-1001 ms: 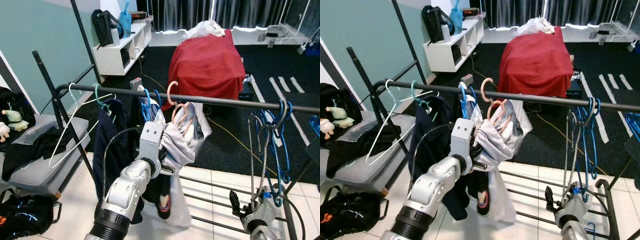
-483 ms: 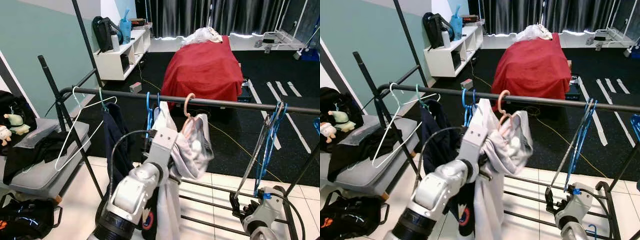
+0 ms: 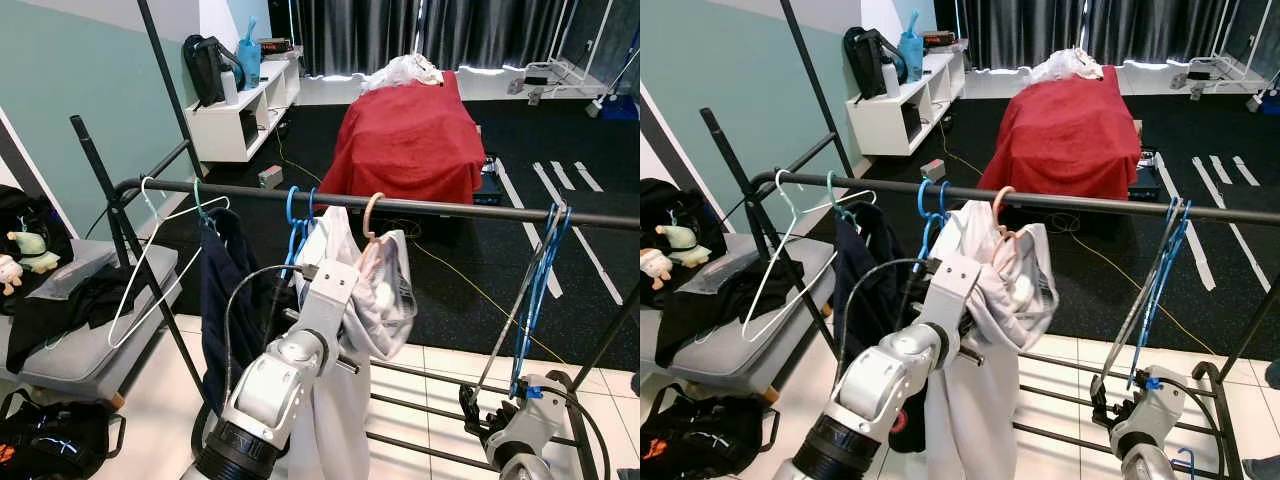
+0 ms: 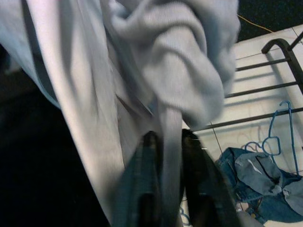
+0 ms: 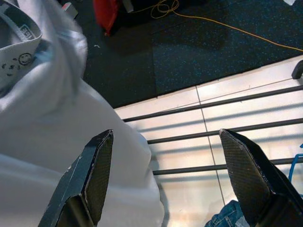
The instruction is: Hang hanger
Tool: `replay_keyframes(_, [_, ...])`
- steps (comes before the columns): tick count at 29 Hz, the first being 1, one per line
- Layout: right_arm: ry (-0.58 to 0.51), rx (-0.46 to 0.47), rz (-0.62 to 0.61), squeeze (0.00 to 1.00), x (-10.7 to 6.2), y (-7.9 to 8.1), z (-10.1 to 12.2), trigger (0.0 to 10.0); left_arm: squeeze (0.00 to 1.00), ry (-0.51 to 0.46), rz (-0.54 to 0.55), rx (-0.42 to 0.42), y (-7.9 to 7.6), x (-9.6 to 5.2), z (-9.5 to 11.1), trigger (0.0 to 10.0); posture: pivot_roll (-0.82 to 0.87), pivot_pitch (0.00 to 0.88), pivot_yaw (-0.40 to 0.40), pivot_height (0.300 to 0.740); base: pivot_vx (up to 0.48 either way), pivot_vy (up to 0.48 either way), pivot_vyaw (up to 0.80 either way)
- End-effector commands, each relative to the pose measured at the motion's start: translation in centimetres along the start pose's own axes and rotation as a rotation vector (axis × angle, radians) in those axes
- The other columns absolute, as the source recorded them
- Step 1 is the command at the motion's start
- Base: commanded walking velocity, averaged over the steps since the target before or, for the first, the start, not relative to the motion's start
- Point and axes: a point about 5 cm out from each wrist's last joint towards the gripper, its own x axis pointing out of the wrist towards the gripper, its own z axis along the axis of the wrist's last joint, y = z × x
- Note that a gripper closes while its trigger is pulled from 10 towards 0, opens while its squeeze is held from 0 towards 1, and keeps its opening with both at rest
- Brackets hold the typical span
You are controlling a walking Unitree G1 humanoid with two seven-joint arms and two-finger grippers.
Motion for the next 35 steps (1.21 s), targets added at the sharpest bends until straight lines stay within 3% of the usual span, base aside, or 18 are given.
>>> replay_keyframes(1, [0.008,0.010,0.006,0.00,0.0,0.4,-0.3,10.0,1.00,0.034,-0.010,-0.011,-0.1,0.1,-0.7,10.0,-0.15,0.000,0.066,0.710,0.000,0.000,0.00])
replay_keyframes(6, [0.008,0.011,0.005,0.00,0.0,0.4,-0.3,10.0,1.00,0.043,-0.059,0.001,0.3,-0.4,-1.0,10.0,-0.15,0.000,0.066,0.710,0.000,0.000,0.00])
replay_keyframes(8, [0.007,0.011,0.005,0.00,0.0,0.4,-0.3,10.0,1.00,0.072,-0.137,0.069,1.4,-1.2,-1.6,10.0,-0.14,0.000,0.063,0.710,0.000,0.000,0.00])
replay_keyframes(10, [0.007,0.011,0.005,0.00,0.0,0.4,-0.3,10.0,1.00,0.072,-0.137,0.069,1.4,-1.2,-1.6,10.0,-0.14,0.000,0.063,0.710,0.000,0.000,0.00])
replay_keyframes(12, [0.006,0.010,0.004,0.00,0.0,0.3,-0.2,10.0,1.00,0.120,-0.154,0.155,3.9,-2.3,-2.7,10.0,-0.13,0.000,0.062,0.710,0.000,0.000,0.00])
replay_keyframes(17, [0.004,0.010,0.002,0.00,0.0,0.2,-0.1,10.0,1.00,0.177,-0.153,0.236,6.0,-3.2,-4.3,10.0,-0.13,0.000,0.059,0.710,0.000,0.000,0.00])
replay_keyframes(22, [0.000,0.010,0.002,0.00,0.1,0.3,0.0,10.0,1.00,0.055,-0.111,0.246,6.6,-3.0,-2.9,10.0,-0.14,0.000,0.060,0.710,0.000,0.000,0.00])
replay_keyframes(24, [0.000,0.010,0.002,0.00,0.1,0.3,0.0,10.0,1.00,0.055,-0.111,0.246,6.6,-3.0,-2.9,10.0,-0.14,0.000,0.060,0.710,0.000,0.000,0.00])
replay_keyframes(25, [-0.002,0.010,0.002,0.00,0.1,0.3,0.1,10.0,0.93,-0.008,-0.149,0.196,6.1,-3.1,-2.1,10.0,-0.14,0.000,0.061,0.710,0.000,0.000,0.00])
replay_keyframes(26, [-0.005,0.010,0.003,0.00,0.1,0.4,0.1,10.0,0.65,-0.070,-0.208,0.139,5.5,-3.4,-1.5,10.0,-0.14,0.000,0.061,0.710,0.000,0.000,0.00])
replay_keyframes(27, [-0.009,0.009,0.005,0.00,0.1,0.4,0.1,10.0,0.47,-0.119,-0.277,0.066,4.9,-3.9,-1.1,10.0,-0.14,0.000,0.062,0.710,0.000,0.000,0.00])
replay_keyframes(29, [-0.009,0.009,0.005,0.00,0.1,0.4,0.1,10.0,0.47,-0.119,-0.277,0.066,4.9,-3.9,-1.1,10.0,-0.14,0.000,0.062,0.710,0.000,0.000,0.00])
replay_keyframes(30, [-0.012,0.010,0.006,0.00,0.1,0.4,0.2,10.0,0.16,-0.166,-0.339,0.001,4.5,-4.3,-0.9,10.0,-0.14,0.000,0.062,0.710,0.000,0.000,0.00])
replay_keyframes(31, [-0.012,0.010,0.006,0.00,0.1,0.4,0.2,10.0,0.16,-0.166,-0.339,0.001,4.5,-4.3,-0.9,10.0,-0.14,0.000,0.062,0.710,0.000,0.000,0.00])
replay_keyframes(32, [-0.022,0.018,0.017,0.00,0.1,0.5,0.3,10.0,0.00,-0.199,-0.365,-0.094,4.7,-4.4,-0.9,10.0,-0.14,0.000,0.063,0.710,0.000,0.000,0.00])
replay_keyframes(33, [-0.022,0.018,0.017,0.00,0.1,0.5,0.3,10.0,0.00,-0.199,-0.365,-0.094,4.7,-4.4,-0.9,10.0,-0.14,0.000,0.063,0.710,0.000,0.000,0.00])
replay_keyframes(34, [-0.022,0.052,0.105,0.00,0.2,1.2,0.3,10.0,0.00,-0.210,-0.337,-0.212,5.7,-4.3,-1.6,10.0,-0.13,0.000,0.062,0.710,0.000,0.000,0.00])
replay_keyframes(35, [-0.022,0.052,0.105,0.00,0.2,1.2,0.3,10.0,0.00,-0.210,-0.337,-0.212,5.7,-4.3,-1.6,10.0,-0.13,0.000,0.062,0.710,0.000,0.000,0.00])
